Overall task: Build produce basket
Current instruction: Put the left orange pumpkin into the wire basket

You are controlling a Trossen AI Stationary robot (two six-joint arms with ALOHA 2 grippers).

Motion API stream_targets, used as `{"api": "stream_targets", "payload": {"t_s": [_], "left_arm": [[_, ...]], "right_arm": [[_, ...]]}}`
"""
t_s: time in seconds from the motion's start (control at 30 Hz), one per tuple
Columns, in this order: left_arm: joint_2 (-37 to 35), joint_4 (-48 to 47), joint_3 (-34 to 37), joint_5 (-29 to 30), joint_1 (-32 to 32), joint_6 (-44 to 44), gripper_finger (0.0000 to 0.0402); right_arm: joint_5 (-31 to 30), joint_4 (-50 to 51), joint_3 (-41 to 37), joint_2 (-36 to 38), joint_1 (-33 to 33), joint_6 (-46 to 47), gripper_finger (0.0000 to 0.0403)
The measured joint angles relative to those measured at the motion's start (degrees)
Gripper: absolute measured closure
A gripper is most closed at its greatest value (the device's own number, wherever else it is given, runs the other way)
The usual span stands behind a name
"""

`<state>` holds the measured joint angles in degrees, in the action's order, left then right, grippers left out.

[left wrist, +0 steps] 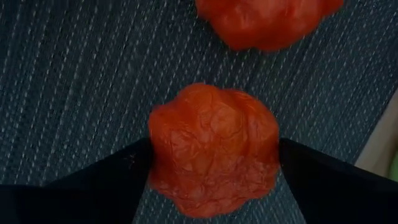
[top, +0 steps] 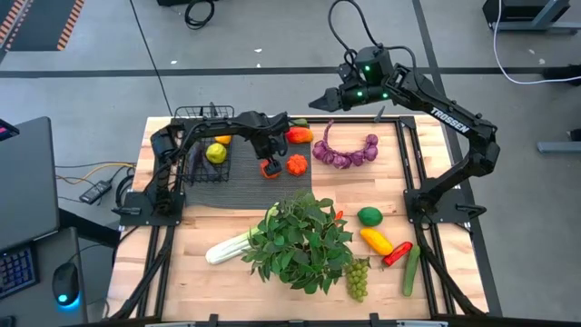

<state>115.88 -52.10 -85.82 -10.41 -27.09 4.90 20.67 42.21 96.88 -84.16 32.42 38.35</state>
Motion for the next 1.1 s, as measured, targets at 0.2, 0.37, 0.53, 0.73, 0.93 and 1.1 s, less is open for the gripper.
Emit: {"api": "stream_targets", "payload": {"t_s": [0.2, 0.37, 0.53, 0.73, 0.93, 1.1], "left_arm": [[-0.5, -5.4, 0.2, 0.2, 0.0, -0.1, 0.0088], [-1.3, -7.8, 0.3, 0.8, 0.1, -0.9, 0.0114], [-3.4, -9.6, 0.3, 0.7, 0.0, -1.0, 0.0116], [-8.8, -10.4, 0.3, 0.4, -0.1, -1.7, 0.0116], [-16.6, -10.4, 0.3, 2.7, -1.9, -3.9, 0.0116], [-23.7, -9.1, 0.2, 6.0, -4.3, -4.3, 0.0116]], "right_arm": [[-0.3, -0.1, 0.0, 0.0, 0.2, -0.9, 0.0056], [-0.3, -0.1, 0.0, 0.0, 0.8, -1.2, 0.0056], [-0.2, -0.1, 0.0, 0.0, 1.6, -1.5, 0.0056], [0.0, -0.1, 0.0, 0.0, 2.8, -1.5, 0.0056], [0.0, -0.1, 0.0, 0.0, 3.9, -1.5, 0.0056], [0.0, -0.1, 0.0, 0.0, 4.2, -2.0, 0.0056]]}}
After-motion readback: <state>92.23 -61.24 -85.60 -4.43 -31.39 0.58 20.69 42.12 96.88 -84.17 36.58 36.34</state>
